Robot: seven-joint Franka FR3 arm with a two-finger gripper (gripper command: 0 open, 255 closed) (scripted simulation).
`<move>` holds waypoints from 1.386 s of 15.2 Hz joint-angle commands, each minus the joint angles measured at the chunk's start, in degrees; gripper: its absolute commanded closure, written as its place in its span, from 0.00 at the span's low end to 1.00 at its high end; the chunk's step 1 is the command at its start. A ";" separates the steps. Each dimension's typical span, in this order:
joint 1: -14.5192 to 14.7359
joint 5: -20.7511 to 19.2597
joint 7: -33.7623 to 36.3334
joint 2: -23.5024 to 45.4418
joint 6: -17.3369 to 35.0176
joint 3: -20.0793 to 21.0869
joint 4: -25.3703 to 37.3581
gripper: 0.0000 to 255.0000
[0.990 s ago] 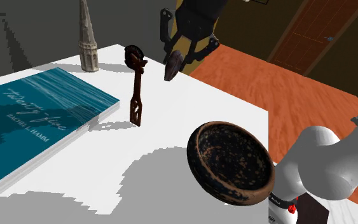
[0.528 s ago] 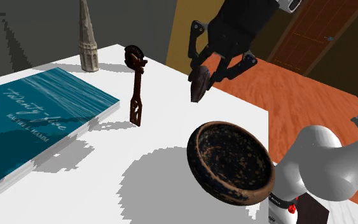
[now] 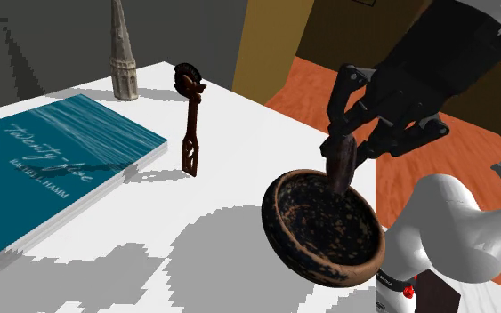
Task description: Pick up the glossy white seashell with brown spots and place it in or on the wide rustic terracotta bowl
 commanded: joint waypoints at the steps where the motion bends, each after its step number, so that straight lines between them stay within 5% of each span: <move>1: 1.21 0.99 1.60 -3.35 -1.93 0.64 -1.23 1.00; 15: 2.79 3.64 0.69 -7.14 6.73 3.00 -13.70 1.00; 21: 2.79 3.64 0.69 -7.14 6.73 3.00 -13.70 1.00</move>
